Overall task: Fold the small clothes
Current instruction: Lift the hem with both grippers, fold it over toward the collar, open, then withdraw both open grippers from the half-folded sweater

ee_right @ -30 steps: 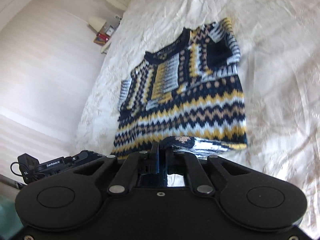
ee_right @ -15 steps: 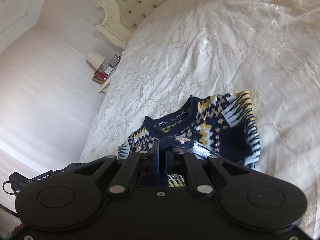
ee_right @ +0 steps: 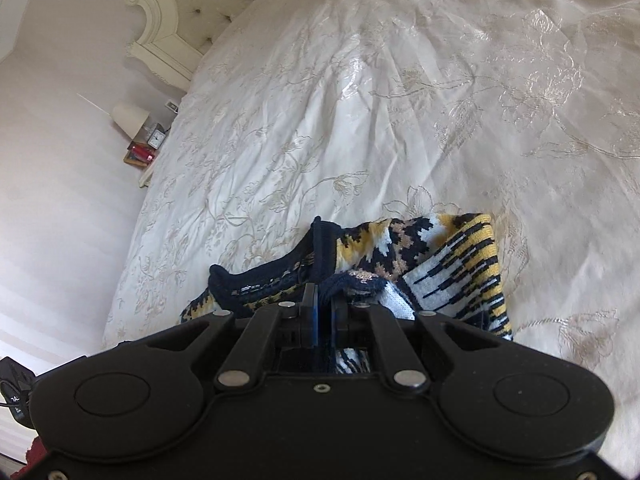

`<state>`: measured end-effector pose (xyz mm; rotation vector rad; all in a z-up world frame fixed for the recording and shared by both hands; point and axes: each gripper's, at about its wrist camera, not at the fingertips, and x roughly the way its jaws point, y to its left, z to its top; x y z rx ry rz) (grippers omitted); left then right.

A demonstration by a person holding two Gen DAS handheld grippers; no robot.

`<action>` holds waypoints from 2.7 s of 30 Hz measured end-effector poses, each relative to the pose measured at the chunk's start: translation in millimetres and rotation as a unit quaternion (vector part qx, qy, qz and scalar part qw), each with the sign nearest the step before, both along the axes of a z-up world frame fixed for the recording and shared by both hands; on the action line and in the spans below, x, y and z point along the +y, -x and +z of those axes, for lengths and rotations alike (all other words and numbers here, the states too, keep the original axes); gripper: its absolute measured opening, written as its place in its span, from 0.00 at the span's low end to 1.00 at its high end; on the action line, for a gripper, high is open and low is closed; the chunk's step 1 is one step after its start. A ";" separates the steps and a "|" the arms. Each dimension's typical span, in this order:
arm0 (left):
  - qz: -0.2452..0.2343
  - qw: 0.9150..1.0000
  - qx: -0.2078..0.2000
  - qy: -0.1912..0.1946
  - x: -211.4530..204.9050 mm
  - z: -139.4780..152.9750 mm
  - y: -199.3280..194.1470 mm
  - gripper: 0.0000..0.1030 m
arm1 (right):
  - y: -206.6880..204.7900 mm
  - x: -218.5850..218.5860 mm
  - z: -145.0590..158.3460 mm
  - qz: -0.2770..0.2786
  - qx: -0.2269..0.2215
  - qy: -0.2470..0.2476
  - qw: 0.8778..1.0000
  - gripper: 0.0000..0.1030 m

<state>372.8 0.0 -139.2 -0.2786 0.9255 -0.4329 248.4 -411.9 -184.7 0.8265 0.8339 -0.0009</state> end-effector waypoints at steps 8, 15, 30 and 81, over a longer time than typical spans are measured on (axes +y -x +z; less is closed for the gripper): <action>-0.006 0.999 0.017 -0.037 -11.1 -14.9 -28.2 0.19 | -27.4 -2.4 -16.7 -0.005 0.028 0.022 0.999 0.27; 0.037 0.999 0.005 -0.035 3.6 -2.6 -37.0 0.33 | -21.9 -6.9 -3.0 -0.027 0.009 0.053 0.998 0.64; -0.083 0.989 0.027 -0.122 -27.7 -27.9 44.9 0.38 | -6.0 75.8 5.1 0.125 0.019 0.143 0.982 0.68; -0.084 0.973 0.095 -0.192 22.2 -34.1 155.0 0.57 | 98.0 83.7 -34.3 0.105 0.149 0.269 0.946 0.93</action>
